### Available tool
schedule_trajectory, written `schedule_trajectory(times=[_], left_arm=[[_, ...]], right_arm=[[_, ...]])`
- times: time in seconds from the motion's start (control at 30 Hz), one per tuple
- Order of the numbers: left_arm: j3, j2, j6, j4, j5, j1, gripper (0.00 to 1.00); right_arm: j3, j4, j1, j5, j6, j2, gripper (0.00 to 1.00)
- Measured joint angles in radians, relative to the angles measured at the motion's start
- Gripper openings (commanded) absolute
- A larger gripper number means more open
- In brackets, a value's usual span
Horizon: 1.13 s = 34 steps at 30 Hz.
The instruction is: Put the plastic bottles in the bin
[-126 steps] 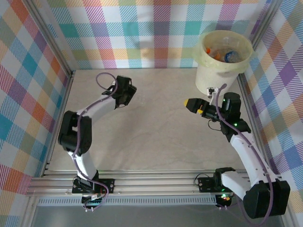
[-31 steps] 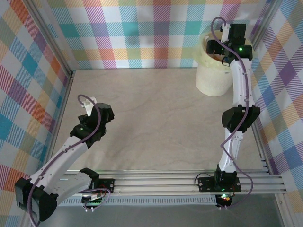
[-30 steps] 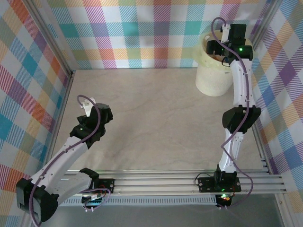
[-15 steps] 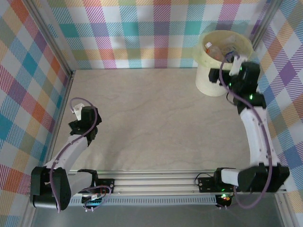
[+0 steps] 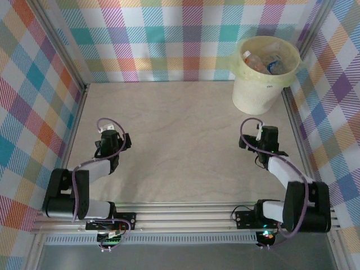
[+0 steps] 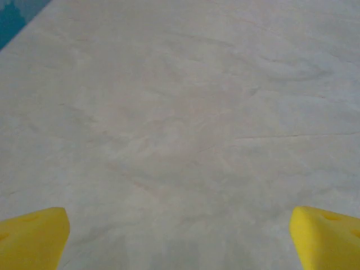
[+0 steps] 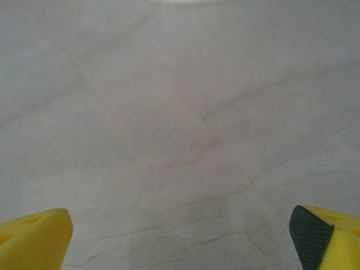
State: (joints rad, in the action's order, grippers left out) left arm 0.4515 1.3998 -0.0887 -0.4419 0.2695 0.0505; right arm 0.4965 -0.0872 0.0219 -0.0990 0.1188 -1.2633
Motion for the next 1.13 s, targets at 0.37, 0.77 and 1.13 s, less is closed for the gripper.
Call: schedule_trajectory(times=[0.37, 0.77, 1.13], left_arm=[[-0.063, 0.165, 0.063, -0.321, -0.086, 0.015, 1.0], [-0.06, 0.165, 0.079, -0.351, -0.086, 0.021, 1.0], [-0.06, 0.165, 0.08, -0.351, -0.085, 0.021, 1.0]], right_arm=[[-0.097, -0.519, 0.004, 0.124, -0.048, -0.117, 1.0], [-0.112, -0.739, -0.01, 0.099, -0.076, -0.283, 1.0], [-0.11, -0.743, -0.01, 0.092, -0.076, -0.283, 1.0]])
